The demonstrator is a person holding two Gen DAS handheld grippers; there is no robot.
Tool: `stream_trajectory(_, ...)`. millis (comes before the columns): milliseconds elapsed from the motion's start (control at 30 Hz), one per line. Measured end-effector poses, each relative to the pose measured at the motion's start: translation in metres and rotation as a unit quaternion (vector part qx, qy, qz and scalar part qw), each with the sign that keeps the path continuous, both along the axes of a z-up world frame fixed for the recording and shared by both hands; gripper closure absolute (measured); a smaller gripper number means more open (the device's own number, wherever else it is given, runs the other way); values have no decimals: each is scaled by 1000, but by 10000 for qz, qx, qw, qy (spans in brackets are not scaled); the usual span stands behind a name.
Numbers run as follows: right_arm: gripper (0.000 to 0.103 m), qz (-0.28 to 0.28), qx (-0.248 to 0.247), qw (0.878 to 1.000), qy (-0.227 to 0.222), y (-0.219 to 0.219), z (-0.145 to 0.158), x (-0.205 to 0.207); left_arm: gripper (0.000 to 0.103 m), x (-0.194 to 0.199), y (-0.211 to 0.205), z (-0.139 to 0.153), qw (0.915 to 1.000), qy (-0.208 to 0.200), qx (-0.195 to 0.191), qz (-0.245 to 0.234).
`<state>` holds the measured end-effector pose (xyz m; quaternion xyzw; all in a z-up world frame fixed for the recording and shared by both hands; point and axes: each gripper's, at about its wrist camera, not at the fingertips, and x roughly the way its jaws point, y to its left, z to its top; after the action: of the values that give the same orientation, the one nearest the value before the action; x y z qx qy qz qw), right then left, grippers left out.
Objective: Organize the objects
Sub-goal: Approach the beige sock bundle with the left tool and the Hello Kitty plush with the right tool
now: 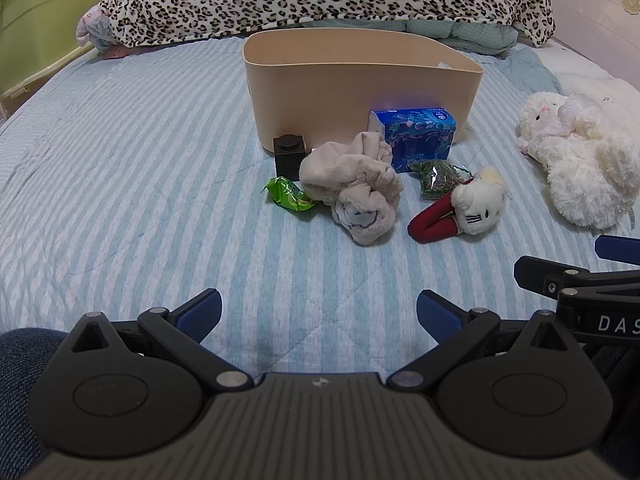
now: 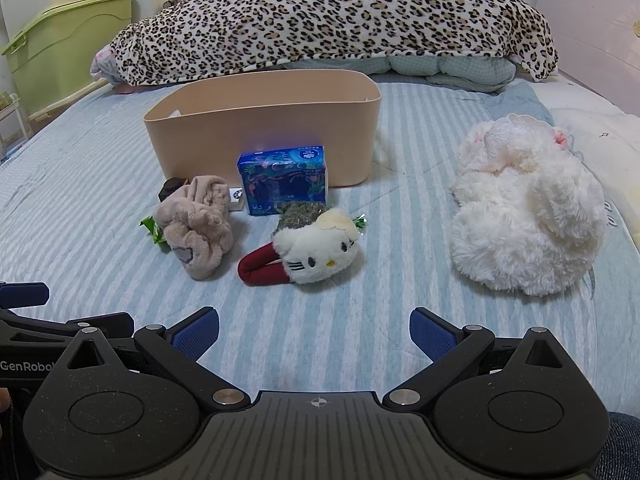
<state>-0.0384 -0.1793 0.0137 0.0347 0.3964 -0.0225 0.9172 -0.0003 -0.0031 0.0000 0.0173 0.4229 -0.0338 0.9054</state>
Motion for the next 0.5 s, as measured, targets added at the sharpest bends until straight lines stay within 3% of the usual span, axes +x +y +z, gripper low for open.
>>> stream_trajectory(500,0,-25,18,10000,-42,-1,1,-1,0,3,1,0,10000,-34,-1,-67)
